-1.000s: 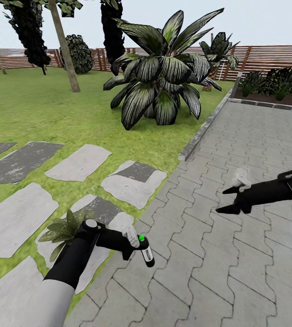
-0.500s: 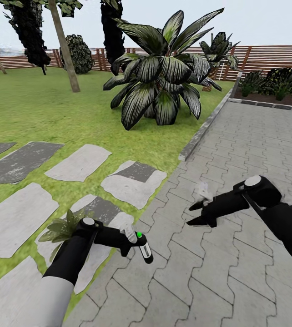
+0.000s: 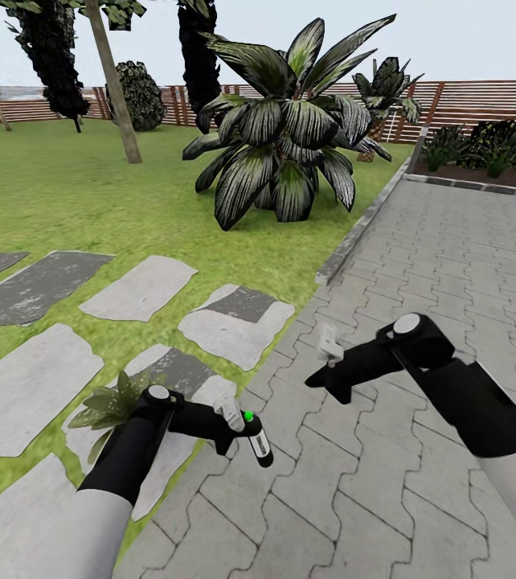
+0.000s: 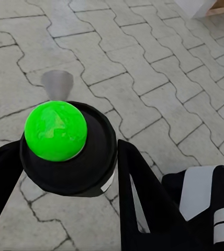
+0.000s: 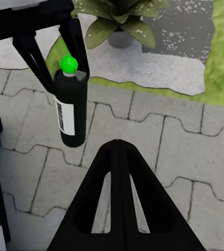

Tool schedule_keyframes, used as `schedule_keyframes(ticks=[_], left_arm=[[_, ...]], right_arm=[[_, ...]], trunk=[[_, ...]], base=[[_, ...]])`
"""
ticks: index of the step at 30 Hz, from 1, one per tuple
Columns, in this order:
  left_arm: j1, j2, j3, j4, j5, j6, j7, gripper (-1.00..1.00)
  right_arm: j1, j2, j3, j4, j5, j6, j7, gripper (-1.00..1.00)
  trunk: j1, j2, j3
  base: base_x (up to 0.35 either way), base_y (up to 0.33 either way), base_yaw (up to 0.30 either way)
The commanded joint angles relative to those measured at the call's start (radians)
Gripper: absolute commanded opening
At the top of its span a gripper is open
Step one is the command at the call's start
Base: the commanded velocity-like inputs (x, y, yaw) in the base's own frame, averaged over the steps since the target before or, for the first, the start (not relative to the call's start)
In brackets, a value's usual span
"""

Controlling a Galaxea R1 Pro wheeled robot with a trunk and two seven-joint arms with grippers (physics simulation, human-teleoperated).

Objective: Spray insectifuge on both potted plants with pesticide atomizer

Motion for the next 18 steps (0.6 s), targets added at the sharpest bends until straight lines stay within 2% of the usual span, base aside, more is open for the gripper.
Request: schedule_keyframes(ticks=[1,7,9,12,14,18], left_arm=[[-0.001,-0.001,-0.001,-0.001,-0.005,0.01,-0.006,-1.0],[-0.001,-0.006,-0.006,0.023,-0.009,0.006,-0.006,-1.0],[-0.001,-0.01,-0.007,0.028,-0.009,0.004,-0.006,-1.0],[-0.001,-0.017,-0.007,0.03,-0.009,-0.002,-0.005,-1.0],[-0.001,-0.034,-0.008,0.03,-0.009,-0.007,-0.004,-1.0],[-0.001,-0.046,-0.008,0.03,-0.009,-0.009,-0.003,-1.0]], right_arm=[[-0.006,0.004,0.001,-0.001,0.01,0.007,0.013,-1.0],[-0.016,0.029,0.005,-0.001,0.01,0.009,0.023,-1.0],[-0.017,0.036,0.021,-0.001,0.01,0.009,0.024,-1.0],[-0.017,0.038,0.035,-0.001,0.01,0.01,0.025,-1.0],[-0.017,0.039,0.042,-0.001,0.01,0.012,0.025,-1.0],[-0.017,0.04,0.045,-0.001,0.01,0.013,0.026,-1.0]], trunk=[[0.0,0.0,-0.001],[0.0,0.0,-0.001],[0.0,0.0,-0.001],[0.0,0.0,-0.001],[0.0,0.0,-0.001],[0.0,0.0,-0.001]], base=[[0.0,0.0,0.0],[0.0,0.0,0.0],[0.0,0.0,0.0],[0.0,0.0,0.0],[0.0,0.0,0.0],[0.0,0.0,0.0]])
